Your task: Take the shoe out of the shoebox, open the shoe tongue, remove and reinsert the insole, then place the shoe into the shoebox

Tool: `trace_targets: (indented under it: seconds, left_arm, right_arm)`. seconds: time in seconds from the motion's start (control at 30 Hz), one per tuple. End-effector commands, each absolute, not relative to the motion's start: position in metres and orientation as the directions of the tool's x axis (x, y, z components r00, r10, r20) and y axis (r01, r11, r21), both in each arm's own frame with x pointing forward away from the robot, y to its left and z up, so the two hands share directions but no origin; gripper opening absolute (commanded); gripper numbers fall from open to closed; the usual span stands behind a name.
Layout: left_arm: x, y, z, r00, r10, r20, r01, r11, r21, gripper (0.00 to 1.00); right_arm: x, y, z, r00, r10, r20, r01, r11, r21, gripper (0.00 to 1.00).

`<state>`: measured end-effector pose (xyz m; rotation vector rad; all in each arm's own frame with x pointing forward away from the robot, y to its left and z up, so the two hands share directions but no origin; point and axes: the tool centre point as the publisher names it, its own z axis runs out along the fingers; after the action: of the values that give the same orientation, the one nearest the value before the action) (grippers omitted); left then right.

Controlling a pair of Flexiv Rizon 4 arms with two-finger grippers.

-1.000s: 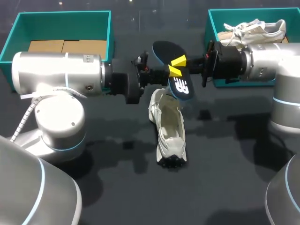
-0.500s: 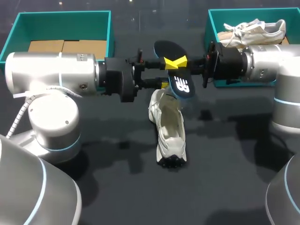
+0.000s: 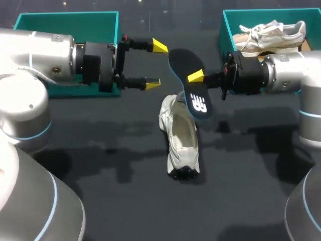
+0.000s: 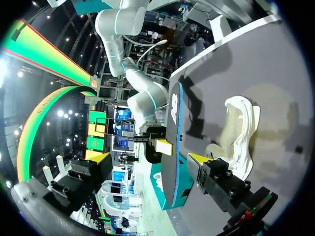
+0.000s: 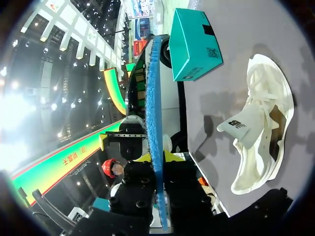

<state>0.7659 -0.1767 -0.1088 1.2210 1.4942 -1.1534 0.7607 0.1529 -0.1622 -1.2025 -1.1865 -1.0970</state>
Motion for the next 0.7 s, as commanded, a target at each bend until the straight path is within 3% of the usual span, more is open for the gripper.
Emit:
trace_targets:
  seconds: [0.03, 0.27, 0.47, 0.57, 0.63, 0.7]
  left_arm:
    - [0.764, -0.170, -0.107, -0.147, 0.195, -0.970, 0.987, 0.090, -0.132, 1.00]
    - [0.770, -0.171, -0.102, -0.155, 0.198, -0.968, 0.986, 0.085, -0.140, 1.00]
    - [0.816, -0.175, -0.070, -0.265, 0.405, -0.875, 0.964, 0.121, -0.237, 1.00]
    - [0.836, -0.173, -0.062, -0.294, 0.538, -0.790, 0.950, 0.075, -0.303, 1.00]
    - [0.847, -0.174, -0.062, -0.234, 0.685, -0.690, 0.970, 0.111, -0.219, 1.00]
    - [0.847, -0.174, -0.062, -0.234, 0.685, -0.690, 0.970, 0.111, -0.219, 1.00]
  right_arm:
    - [0.762, 0.152, -0.162, 0.082, 0.015, 0.997, 0.994, 0.072, -0.082, 0.00]
    - [0.762, 0.152, -0.162, 0.082, 0.015, 0.997, 0.994, 0.072, -0.082, 0.00]
    - [0.763, 0.153, -0.169, 0.079, 0.011, 0.997, 0.995, 0.067, -0.080, 0.00]
    - [0.763, 0.155, -0.174, 0.066, 0.007, 0.998, 0.995, 0.068, -0.066, 0.00]
    - [0.763, 0.156, -0.176, 0.060, 0.013, 0.998, 0.996, 0.070, -0.061, 0.00]
    - [0.764, 0.156, -0.179, 0.068, 0.025, 0.997, 0.995, 0.067, -0.069, 0.00]
